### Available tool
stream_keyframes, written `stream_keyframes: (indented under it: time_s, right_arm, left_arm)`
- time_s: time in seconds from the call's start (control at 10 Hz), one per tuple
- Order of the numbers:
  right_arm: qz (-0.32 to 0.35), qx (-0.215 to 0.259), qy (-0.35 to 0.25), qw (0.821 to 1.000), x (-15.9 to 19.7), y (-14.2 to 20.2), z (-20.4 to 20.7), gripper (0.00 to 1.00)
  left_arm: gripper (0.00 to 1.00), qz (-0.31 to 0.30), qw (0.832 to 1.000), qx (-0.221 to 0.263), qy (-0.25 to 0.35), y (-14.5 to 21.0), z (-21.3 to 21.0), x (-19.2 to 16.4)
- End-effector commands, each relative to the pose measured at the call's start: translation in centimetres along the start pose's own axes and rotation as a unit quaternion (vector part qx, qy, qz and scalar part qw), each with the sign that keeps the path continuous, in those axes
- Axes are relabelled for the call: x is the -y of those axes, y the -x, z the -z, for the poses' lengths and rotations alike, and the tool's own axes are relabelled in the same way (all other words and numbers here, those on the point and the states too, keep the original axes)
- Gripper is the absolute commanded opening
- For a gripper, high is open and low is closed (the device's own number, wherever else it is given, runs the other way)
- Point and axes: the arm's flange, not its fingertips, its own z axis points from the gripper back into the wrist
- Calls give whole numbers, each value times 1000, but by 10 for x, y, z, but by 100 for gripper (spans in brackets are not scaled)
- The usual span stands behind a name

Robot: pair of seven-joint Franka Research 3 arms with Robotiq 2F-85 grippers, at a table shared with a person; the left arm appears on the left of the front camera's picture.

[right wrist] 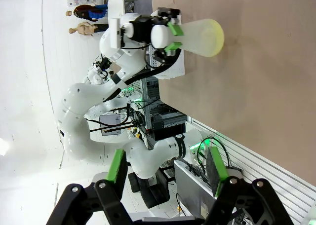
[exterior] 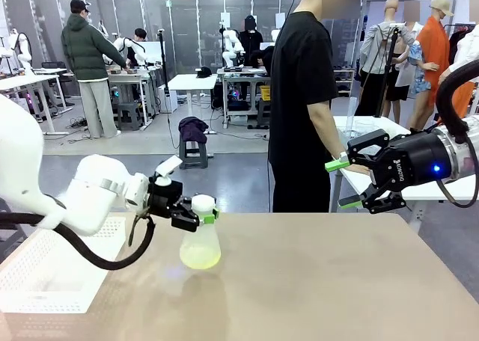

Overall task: Prepare the solutions needed for the experiment.
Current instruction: When the human places the Big flask in the center of the table, pick up the Big flask and place it in the left Organizing basket.

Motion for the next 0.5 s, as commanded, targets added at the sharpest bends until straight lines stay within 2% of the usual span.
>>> stream_keyframes:
  time_s: [0.0, 0.1, 0.3, 0.4]
  right_arm:
    - [-3, -1, -5, 1000, -2, 0, 0, 81]
    - [-3, -1, -5, 1000, -2, 0, 0, 81]
    - [-3, -1, -5, 1000, -2, 0, 0, 81]
    - [-3, -1, -5, 1000, -2, 0, 0, 81]
  left_arm:
    - [0, 8, 1000, -5, -4, -30, -22, 13]
    - [0, 20, 1000, -11, -7, -41, -38, 17]
    - [0, 48, 997, -17, -55, -72, -88, 29]
    - [0, 57, 994, -34, -86, -82, -116, 37]
